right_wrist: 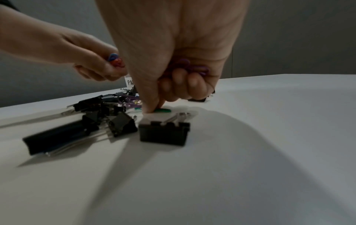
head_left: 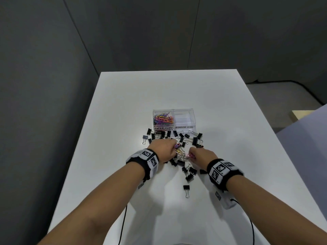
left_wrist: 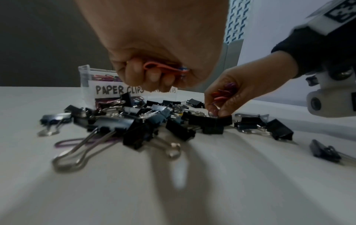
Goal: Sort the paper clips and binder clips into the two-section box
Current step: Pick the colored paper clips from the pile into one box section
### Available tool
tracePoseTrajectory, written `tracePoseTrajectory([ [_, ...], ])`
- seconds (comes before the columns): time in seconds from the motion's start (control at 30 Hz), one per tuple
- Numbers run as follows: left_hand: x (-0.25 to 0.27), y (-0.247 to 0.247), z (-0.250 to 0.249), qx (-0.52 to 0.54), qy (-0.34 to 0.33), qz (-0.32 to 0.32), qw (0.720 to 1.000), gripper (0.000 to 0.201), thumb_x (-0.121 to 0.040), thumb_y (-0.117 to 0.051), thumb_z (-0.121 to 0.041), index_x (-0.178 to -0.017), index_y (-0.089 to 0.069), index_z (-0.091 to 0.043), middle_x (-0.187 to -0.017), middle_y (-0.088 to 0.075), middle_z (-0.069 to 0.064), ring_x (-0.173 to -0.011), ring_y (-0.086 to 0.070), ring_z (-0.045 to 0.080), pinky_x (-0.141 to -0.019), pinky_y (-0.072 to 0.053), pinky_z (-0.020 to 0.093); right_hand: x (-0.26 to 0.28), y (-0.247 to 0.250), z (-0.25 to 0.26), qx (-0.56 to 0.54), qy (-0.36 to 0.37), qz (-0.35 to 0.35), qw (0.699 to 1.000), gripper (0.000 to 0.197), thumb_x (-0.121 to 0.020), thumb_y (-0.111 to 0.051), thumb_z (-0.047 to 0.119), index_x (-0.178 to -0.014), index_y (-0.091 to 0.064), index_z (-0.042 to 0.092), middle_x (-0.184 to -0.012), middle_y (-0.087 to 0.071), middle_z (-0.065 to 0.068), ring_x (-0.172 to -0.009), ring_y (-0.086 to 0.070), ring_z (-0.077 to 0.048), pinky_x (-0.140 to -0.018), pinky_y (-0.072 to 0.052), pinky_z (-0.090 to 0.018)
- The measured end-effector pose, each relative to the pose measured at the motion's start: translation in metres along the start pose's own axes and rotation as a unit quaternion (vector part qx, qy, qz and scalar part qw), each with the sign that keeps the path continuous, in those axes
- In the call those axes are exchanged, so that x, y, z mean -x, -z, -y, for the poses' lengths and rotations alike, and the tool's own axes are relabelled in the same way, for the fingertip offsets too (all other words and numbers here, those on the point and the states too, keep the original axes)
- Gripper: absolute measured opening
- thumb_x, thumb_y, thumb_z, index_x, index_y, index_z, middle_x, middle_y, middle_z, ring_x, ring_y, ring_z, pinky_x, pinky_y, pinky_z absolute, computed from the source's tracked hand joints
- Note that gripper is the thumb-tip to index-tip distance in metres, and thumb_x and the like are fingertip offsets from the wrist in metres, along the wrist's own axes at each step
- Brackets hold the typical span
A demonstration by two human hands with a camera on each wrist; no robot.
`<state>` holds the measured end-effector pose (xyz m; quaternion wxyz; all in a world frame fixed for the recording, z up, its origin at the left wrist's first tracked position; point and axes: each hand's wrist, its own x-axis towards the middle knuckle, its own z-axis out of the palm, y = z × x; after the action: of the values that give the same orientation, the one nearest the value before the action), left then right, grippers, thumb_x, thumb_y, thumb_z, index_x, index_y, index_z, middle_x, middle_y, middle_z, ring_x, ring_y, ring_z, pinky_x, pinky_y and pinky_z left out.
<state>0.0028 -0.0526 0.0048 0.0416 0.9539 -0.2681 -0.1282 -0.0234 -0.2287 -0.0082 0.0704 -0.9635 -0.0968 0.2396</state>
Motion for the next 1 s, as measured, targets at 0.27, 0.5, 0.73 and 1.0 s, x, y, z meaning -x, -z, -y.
tracePoseTrajectory([
  [0.27,-0.032,0.007,0.002,-0.04,0.006,0.045,0.998,0.039,-0.101,-0.029,-0.04,-0.107,-0.053,-0.01,-0.101,-0.068,0.011,-0.093,-0.064,0.029,-0.071,-0.045,0.035,0.007,-0.005,-0.011,-0.002,-0.019,0.037,0.999,0.024,-0.093,-0.043,0.027,-0.106,-0.046,0.007,-0.097,-0.058,-0.011,-0.085,-0.056,-0.029,-0.076,-0.046,-0.035],
  [0.5,-0.041,0.004,-0.002,-0.09,-0.055,0.086,0.991,0.035,-0.096,-0.045,-0.032,-0.127,-0.048,-0.016,-0.107,-0.068,0.008,-0.098,-0.064,0.028,-0.067,-0.038,0.029,0.009,-0.002,-0.013,-0.033,0.025,-0.006,0.999,0.033,-0.089,-0.051,0.035,-0.115,-0.044,0.016,-0.108,-0.062,-0.004,-0.093,-0.06,-0.027,-0.076,-0.045,-0.032],
  [0.73,-0.043,0.007,-0.001,-0.107,-0.054,0.07,0.99,0.026,-0.096,-0.045,-0.026,-0.118,-0.05,-0.011,-0.101,-0.069,0.008,-0.092,-0.065,0.029,-0.065,-0.04,0.031,0.002,-0.003,-0.006,0.004,0.035,0.014,0.999,0.025,-0.094,-0.042,0.027,-0.111,-0.049,0.009,-0.11,-0.061,-0.01,-0.098,-0.058,-0.029,-0.077,-0.046,-0.035],
  [1.0,-0.021,0.016,0.03,-0.086,-0.022,0.06,0.994,0.036,-0.095,-0.046,-0.038,-0.122,-0.051,-0.015,-0.109,-0.067,0.006,-0.1,-0.063,0.027,-0.082,-0.05,0.035,0.004,0.008,-0.012,-0.082,0.0,0.007,0.997,0.013,-0.097,-0.04,0.023,-0.089,-0.034,0.014,-0.082,-0.048,-0.004,-0.075,-0.045,-0.02,-0.067,-0.033,-0.028],
])
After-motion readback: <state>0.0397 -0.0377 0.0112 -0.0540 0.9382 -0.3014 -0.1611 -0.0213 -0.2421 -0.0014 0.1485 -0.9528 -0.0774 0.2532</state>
